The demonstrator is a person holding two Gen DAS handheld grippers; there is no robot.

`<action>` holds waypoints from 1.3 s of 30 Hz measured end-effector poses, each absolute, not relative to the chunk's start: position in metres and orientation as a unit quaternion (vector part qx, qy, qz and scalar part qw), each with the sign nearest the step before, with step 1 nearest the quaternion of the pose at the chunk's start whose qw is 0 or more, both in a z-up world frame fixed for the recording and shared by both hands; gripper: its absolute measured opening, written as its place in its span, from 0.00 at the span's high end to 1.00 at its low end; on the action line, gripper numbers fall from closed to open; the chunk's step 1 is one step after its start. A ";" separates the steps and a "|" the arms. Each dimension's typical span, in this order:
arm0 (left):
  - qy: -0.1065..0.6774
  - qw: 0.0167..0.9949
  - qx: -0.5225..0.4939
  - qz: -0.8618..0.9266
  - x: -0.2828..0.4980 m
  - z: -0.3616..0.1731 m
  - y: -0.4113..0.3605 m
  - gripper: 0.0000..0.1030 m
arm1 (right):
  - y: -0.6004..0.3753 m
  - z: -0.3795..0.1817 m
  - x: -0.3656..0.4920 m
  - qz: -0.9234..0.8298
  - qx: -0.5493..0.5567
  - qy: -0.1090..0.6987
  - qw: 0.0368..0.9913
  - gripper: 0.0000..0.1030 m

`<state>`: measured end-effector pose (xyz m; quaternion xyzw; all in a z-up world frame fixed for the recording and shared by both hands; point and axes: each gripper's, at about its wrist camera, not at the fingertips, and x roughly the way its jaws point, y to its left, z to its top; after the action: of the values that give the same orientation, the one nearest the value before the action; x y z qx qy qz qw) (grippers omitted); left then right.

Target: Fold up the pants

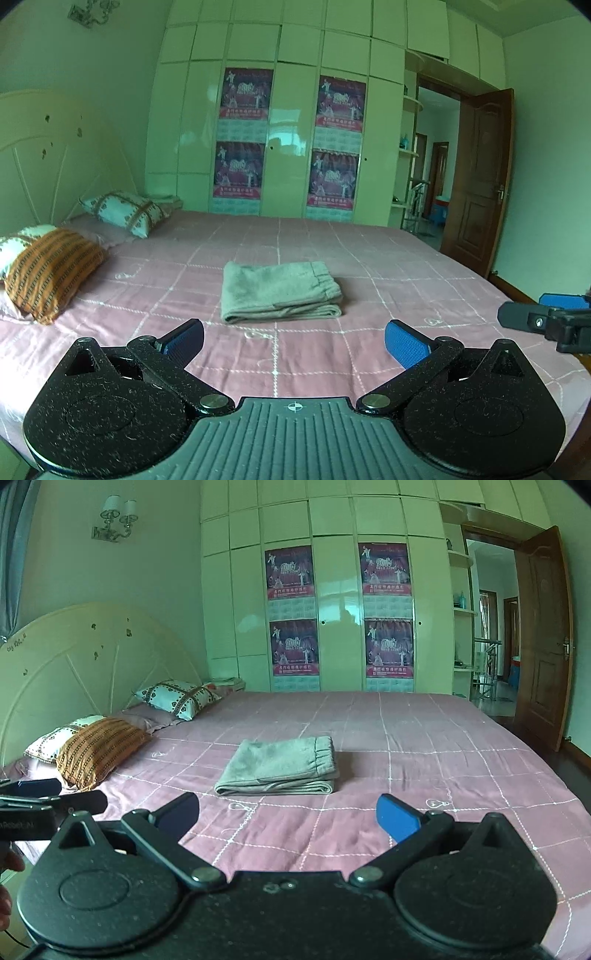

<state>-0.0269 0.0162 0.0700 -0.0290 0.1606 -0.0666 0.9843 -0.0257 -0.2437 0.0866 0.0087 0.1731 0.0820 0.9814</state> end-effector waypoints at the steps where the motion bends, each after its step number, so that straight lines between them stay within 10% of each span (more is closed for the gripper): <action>1: 0.159 0.985 -0.030 -0.067 -0.027 0.070 0.016 0.00 | -0.242 0.086 -0.025 0.081 0.007 0.174 0.981 0.05; 39: 0.159 0.981 -0.023 -0.111 -0.033 0.076 0.000 0.00 | -0.247 0.092 -0.028 0.069 0.006 0.158 0.985 0.05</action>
<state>-0.0329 -0.0005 0.0759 -0.0229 0.1588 -0.1106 0.9808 -0.0277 -0.2472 0.0918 0.0057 0.1580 0.0688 0.9850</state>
